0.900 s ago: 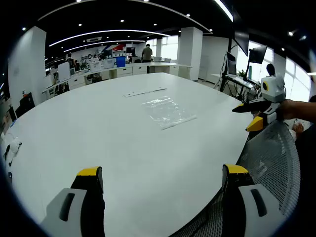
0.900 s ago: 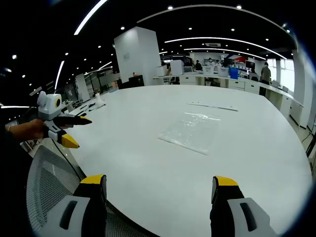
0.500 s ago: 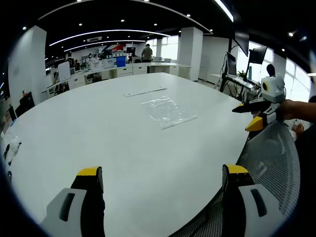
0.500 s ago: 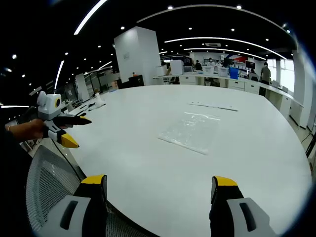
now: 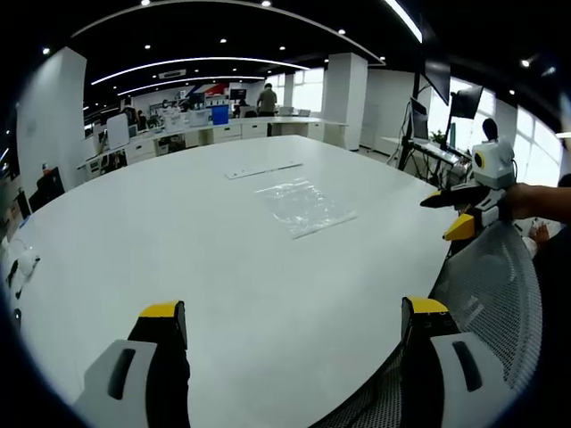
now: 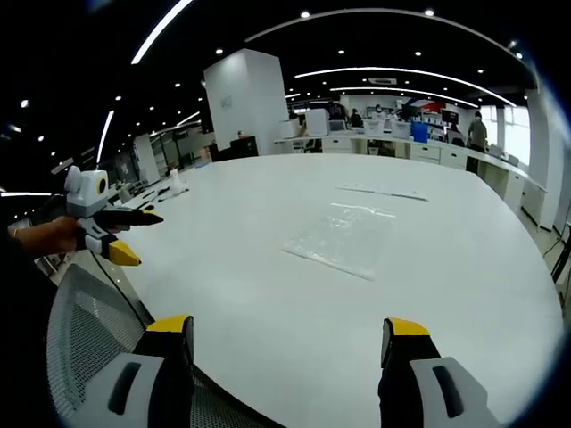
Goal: Open the resealable bag by pulling the two sides of the seal apart until the entire bag opening is separated and visibly accessible.
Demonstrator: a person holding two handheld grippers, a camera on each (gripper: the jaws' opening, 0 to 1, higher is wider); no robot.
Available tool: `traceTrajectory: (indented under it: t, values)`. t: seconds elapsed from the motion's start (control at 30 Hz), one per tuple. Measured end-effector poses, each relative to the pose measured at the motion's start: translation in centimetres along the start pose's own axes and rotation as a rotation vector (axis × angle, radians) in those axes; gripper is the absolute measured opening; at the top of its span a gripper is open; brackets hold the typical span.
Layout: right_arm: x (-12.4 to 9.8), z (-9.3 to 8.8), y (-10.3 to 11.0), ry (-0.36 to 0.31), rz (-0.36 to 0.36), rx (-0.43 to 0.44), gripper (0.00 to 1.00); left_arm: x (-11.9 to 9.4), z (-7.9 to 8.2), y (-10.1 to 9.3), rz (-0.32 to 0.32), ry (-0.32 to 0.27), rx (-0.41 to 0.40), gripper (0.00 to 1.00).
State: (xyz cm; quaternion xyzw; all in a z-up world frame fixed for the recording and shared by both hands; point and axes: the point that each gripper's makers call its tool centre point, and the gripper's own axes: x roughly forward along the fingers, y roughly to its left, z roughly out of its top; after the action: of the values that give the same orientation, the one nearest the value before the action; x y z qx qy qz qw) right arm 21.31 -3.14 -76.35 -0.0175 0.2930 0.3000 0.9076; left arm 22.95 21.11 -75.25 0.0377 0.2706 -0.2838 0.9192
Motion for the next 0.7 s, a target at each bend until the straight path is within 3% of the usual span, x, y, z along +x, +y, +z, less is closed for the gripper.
traceTrajectory:
  t: [0.7]
  values:
    - [0.05, 0.06, -0.13, -0.002, -0.006, -0.011, 0.87, 0.51, -0.07, -0.31, -0.019, 0.013, 0.004, 0.99]
